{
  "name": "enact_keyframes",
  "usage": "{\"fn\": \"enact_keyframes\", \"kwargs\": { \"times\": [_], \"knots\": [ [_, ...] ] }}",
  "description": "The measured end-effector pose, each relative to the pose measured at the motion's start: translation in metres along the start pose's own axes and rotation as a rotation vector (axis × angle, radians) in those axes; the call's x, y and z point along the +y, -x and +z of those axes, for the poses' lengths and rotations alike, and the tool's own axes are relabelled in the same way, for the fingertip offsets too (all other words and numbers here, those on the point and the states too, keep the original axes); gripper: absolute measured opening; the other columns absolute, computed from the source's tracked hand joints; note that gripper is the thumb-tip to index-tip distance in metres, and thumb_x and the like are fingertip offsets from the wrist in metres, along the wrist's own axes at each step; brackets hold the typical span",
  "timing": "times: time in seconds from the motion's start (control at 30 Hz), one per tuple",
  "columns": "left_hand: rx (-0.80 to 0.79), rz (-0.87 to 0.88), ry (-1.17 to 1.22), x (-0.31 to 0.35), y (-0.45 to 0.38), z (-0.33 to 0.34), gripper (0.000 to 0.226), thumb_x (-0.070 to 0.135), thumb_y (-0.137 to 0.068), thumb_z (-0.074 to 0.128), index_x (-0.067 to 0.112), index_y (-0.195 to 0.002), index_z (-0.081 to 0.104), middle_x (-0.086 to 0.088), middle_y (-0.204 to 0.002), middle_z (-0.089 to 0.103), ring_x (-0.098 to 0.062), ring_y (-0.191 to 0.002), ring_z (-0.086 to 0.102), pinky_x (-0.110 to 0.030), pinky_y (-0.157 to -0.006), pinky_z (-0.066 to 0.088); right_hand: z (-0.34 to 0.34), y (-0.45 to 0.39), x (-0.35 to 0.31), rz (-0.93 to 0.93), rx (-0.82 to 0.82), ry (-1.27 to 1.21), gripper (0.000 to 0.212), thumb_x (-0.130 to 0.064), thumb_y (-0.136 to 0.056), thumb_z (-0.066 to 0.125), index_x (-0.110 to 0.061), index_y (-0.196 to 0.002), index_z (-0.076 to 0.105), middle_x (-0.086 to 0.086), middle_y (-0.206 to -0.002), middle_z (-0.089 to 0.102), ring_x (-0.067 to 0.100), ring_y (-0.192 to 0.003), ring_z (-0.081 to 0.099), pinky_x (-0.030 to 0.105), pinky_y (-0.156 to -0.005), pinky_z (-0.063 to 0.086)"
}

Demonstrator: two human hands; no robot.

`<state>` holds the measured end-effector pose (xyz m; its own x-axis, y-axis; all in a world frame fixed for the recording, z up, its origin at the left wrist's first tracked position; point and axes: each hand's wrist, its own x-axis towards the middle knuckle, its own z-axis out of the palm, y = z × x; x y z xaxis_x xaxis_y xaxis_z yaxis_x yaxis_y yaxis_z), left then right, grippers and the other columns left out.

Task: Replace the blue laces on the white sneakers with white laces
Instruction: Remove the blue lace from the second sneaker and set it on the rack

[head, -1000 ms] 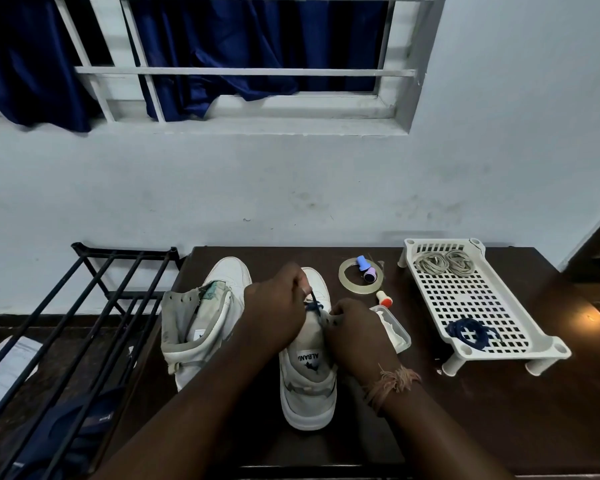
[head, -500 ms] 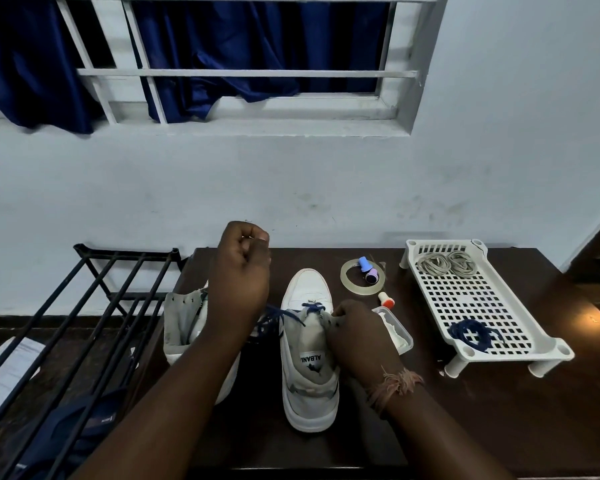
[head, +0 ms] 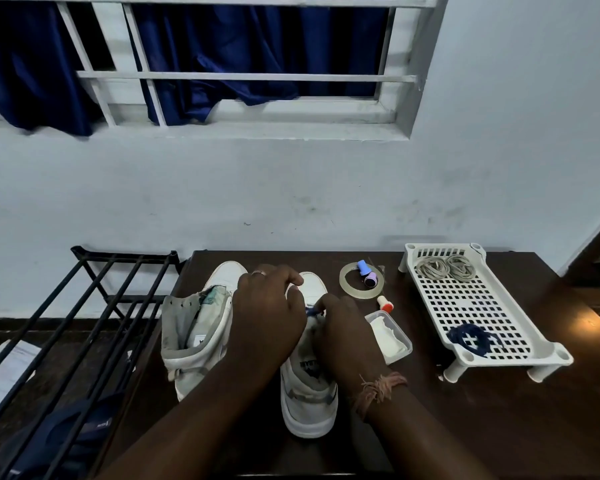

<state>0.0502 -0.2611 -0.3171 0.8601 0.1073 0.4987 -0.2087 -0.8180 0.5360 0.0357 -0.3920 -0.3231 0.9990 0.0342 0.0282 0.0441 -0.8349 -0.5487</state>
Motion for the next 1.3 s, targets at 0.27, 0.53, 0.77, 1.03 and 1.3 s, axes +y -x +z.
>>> {"fn": "enact_keyframes", "kwargs": {
  "times": [0.27,0.53,0.77,1.03,1.3],
  "knots": [
    [-0.399,-0.226,-0.008,-0.019,0.011,0.007,0.022,0.049,-0.081,0.069,0.027,-0.081,0.068,0.009,-0.086,0.068,-0.010,-0.086,0.063,-0.031,-0.076,0.049,0.000,-0.012,0.000,-0.049,-0.056,0.073,0.034,-0.008,-0.091,0.054,-0.018,-0.123,0.052,0.008,-0.114,0.060,0.025,-0.102,0.063,0.030,-0.084,0.049],
    [-0.488,-0.513,0.046,-0.030,-0.001,0.007,0.013,0.019,-0.082,0.067,0.007,-0.079,0.073,-0.006,-0.086,0.075,-0.028,-0.090,0.069,-0.039,-0.083,0.056,-0.012,-0.019,0.021,-0.008,-0.071,0.062,0.040,-0.006,-0.087,0.052,-0.021,-0.124,0.058,0.003,-0.112,0.067,0.021,-0.104,0.065,0.026,-0.077,0.045],
    [-0.455,-0.522,0.070,-0.029,0.003,0.007,0.012,0.021,-0.082,0.066,0.011,-0.076,0.070,-0.001,-0.081,0.073,-0.022,-0.086,0.068,-0.034,-0.079,0.055,-0.008,-0.011,0.010,-0.235,0.013,0.409,0.039,-0.016,-0.093,0.047,-0.034,-0.125,0.059,0.002,-0.119,0.051,0.026,-0.109,0.053,0.035,-0.088,0.044],
    [-0.452,-0.459,0.144,-0.026,0.003,0.005,0.014,0.023,-0.084,0.070,0.019,-0.071,0.070,0.007,-0.074,0.071,-0.011,-0.078,0.066,-0.025,-0.069,0.049,0.008,-0.018,0.011,-0.284,0.024,0.451,0.029,-0.051,-0.091,0.055,-0.029,-0.107,0.065,0.003,-0.112,0.051,0.026,-0.103,0.049,0.039,-0.085,0.044],
    [-0.452,-0.481,0.152,-0.027,0.003,0.004,0.015,0.024,-0.084,0.071,0.019,-0.070,0.070,0.006,-0.072,0.070,-0.012,-0.076,0.066,-0.025,-0.069,0.048,0.009,-0.015,0.005,-0.172,0.200,0.513,0.027,-0.016,-0.071,0.066,-0.026,-0.097,0.067,0.005,-0.110,0.055,0.031,-0.097,0.053,0.042,-0.079,0.040]
  ]
}}
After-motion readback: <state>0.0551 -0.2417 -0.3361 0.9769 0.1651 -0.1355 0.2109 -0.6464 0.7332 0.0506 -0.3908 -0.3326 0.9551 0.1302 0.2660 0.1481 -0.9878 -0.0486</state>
